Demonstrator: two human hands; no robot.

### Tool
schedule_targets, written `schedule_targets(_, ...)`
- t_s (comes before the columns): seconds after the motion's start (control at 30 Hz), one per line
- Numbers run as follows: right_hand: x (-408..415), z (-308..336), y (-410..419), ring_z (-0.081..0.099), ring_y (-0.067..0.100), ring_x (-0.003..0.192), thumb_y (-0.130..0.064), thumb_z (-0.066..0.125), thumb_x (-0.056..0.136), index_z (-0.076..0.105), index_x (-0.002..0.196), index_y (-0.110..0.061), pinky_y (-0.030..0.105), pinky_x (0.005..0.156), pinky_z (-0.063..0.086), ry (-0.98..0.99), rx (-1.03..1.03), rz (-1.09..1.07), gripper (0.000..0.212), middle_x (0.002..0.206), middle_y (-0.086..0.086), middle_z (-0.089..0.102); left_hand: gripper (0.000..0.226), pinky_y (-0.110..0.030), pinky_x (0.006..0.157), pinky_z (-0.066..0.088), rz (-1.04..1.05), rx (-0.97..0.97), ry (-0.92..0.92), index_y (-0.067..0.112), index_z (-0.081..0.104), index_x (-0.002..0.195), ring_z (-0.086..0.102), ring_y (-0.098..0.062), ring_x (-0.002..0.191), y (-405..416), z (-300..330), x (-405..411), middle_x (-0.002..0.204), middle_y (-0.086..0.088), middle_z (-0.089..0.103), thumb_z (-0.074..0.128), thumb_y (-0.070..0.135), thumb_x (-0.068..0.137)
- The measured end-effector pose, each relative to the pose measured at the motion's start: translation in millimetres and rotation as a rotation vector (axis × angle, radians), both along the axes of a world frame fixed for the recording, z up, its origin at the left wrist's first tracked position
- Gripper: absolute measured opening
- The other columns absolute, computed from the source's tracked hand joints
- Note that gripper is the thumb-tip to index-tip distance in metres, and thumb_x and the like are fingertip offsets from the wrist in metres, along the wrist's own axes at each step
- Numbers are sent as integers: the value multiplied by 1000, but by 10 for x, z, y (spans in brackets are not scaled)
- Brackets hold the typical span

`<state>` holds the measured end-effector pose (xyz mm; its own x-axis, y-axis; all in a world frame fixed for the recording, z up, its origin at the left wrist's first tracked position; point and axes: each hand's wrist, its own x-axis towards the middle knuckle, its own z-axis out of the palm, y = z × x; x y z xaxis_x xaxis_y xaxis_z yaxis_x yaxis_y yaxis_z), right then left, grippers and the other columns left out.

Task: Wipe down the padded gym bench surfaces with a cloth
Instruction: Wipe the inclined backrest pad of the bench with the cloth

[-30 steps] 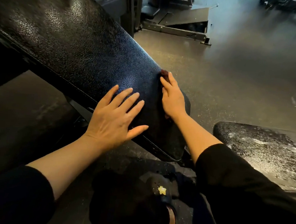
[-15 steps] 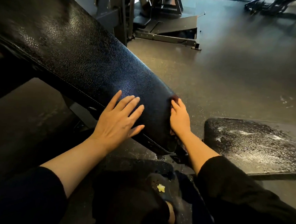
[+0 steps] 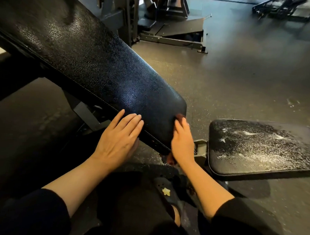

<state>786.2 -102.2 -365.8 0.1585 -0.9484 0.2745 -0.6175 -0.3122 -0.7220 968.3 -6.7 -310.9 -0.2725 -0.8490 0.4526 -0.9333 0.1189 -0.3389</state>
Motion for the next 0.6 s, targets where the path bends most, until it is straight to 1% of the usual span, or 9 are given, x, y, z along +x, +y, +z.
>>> schedule_targets(0.07,-18,-24,134,21,24,144,-6,36,100,40,143,-9,37,118,23,-24,90,-52,43,156,5,25,46,-48,113,25,17,13,6,1,58,126,50,-30,123,15,-19,-7,131,-15,56,40,23,89)
schedule_targets(0.13,237,122,280,17,22,146,-7,38,99,42,142,-7,35,119,20,-18,-12,46,42,156,6,25,48,-48,113,26,27,18,11,0,58,125,51,-31,122,4,-12,-19,131,-15,57,39,22,87)
schedule_targets(0.2,450,251,395,16,22,145,-7,41,96,44,140,-3,30,119,15,4,-153,217,44,155,9,28,49,-48,112,26,23,24,13,-1,58,124,53,-32,121,-7,11,-20,129,-16,58,39,22,85)
schedule_targets(0.27,451,260,406,17,20,145,-7,41,94,45,139,-3,26,118,12,20,-211,288,45,155,9,28,51,-48,112,26,25,29,13,-1,58,124,53,-32,121,13,53,15,130,-17,58,39,23,84)
schedule_targets(0.37,277,238,319,16,17,146,-4,40,97,40,143,-9,26,118,14,-36,-64,183,46,157,2,22,50,-48,113,25,75,9,17,0,56,127,50,-31,125,95,130,162,133,-16,55,43,25,85)
schedule_targets(0.43,374,373,235,14,20,147,-5,38,99,38,144,-8,25,116,11,-44,14,115,45,158,3,19,50,-47,114,24,118,-27,30,-1,54,129,46,-30,127,149,203,302,136,-16,53,46,24,86)
schedule_targets(0.47,517,489,218,12,21,147,-6,38,99,36,144,-6,25,116,9,-25,10,137,45,158,5,18,50,-47,114,24,141,-45,43,-1,53,130,45,-30,128,170,251,373,136,-16,52,45,23,87)
schedule_targets(0.53,879,742,249,8,21,148,-6,39,99,33,145,-3,24,118,5,-2,-74,286,46,159,7,15,51,-48,114,24,186,-77,72,-3,52,130,44,-32,128,194,363,504,137,-19,50,45,20,85)
schedule_targets(0.6,1167,960,329,8,20,147,-6,42,98,34,145,-4,19,116,4,6,-189,467,48,159,8,14,53,-48,114,24,234,-112,100,-6,50,130,43,-34,128,215,469,617,136,-21,50,46,16,82)
